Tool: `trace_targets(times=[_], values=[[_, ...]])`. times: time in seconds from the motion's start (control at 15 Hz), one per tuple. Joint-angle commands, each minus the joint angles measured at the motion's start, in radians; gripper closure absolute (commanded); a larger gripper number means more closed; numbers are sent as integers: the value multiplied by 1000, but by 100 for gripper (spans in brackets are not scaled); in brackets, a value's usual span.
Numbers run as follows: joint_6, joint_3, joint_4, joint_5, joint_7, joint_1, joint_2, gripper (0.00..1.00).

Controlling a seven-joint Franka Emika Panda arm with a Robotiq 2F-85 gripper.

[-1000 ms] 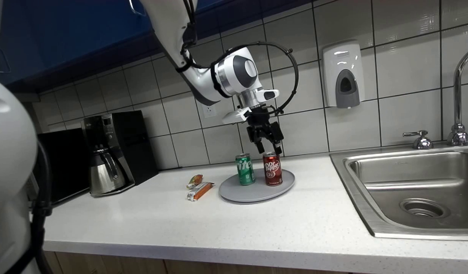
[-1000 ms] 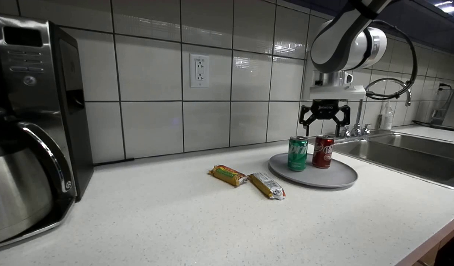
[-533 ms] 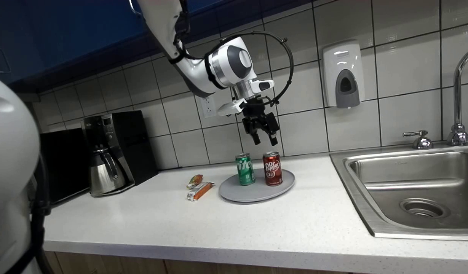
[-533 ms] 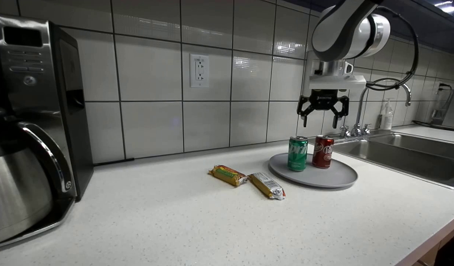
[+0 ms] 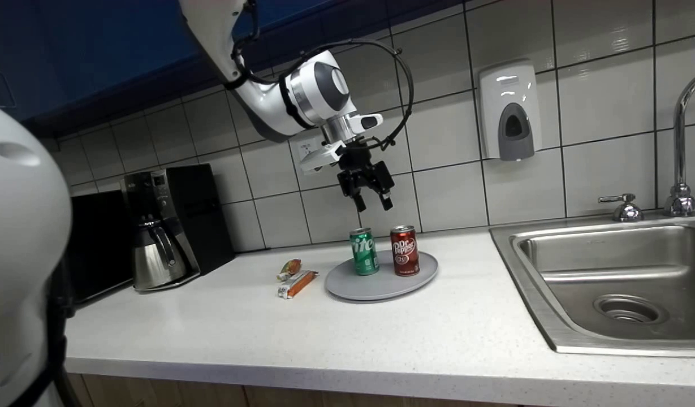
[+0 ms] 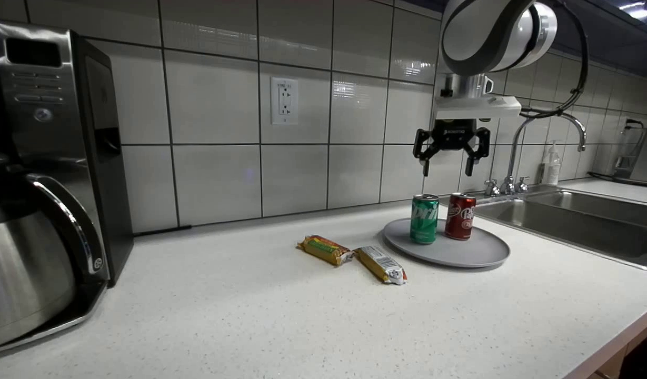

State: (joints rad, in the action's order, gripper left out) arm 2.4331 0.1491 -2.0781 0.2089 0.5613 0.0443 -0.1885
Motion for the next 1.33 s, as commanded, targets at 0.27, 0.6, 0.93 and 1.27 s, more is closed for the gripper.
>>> trace_targets(times=[0.27, 0.6, 0.93, 1.27], values=[[38, -66, -143, 81, 50, 38, 134, 0], [55, -127, -218, 98, 117, 53, 194, 0], [37, -167, -209, 67, 121, 44, 180, 0], [37, -171, -219, 67, 125, 43, 190, 0]])
